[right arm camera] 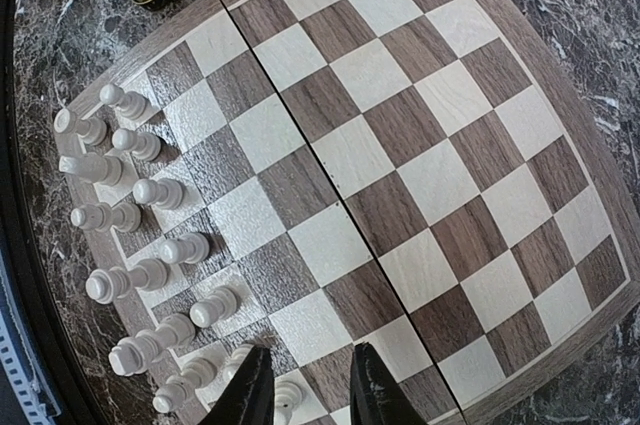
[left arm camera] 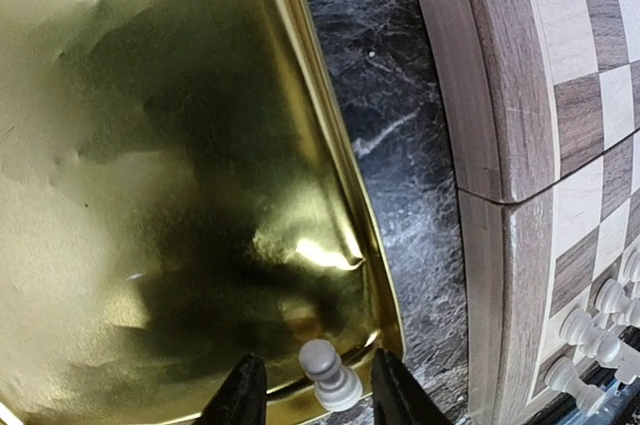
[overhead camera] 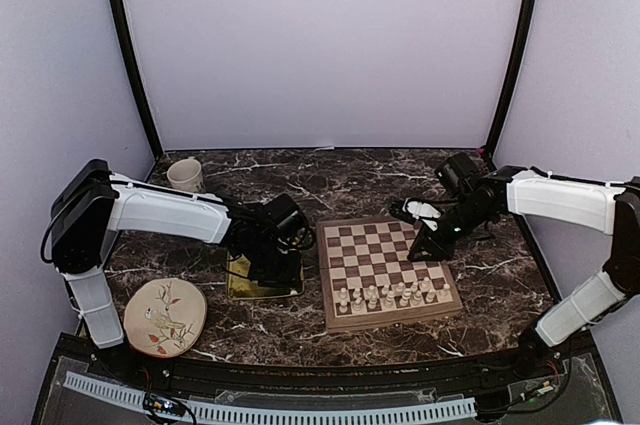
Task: Set up the chess pieces on the board
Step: Pick up the pawn from the storage box.
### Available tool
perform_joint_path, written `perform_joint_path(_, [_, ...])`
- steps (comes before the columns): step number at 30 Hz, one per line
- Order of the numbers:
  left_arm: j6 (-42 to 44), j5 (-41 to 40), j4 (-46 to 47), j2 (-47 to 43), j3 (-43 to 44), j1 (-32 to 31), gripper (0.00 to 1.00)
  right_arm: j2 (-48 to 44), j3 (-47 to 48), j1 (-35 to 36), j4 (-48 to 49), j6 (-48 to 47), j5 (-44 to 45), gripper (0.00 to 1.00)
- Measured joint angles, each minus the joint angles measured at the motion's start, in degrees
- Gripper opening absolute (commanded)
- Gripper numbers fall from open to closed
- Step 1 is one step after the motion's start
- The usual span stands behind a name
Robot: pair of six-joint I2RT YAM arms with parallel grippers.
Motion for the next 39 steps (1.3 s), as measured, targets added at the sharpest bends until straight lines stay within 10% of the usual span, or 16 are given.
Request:
perform_joint_path(29, [6.6,0.4,-0.9,3.4,3.7,0.8,0.05,-0.9,-1.5,-0.5,1.6,0.0,-1.8,0.27])
perform_joint_path(39, [21.0,-0.6,22.1,-7.7,-6.6,0.8,0.06,-0.9,-3.6,-5.1,4.5,0.0,-1.4,0.26])
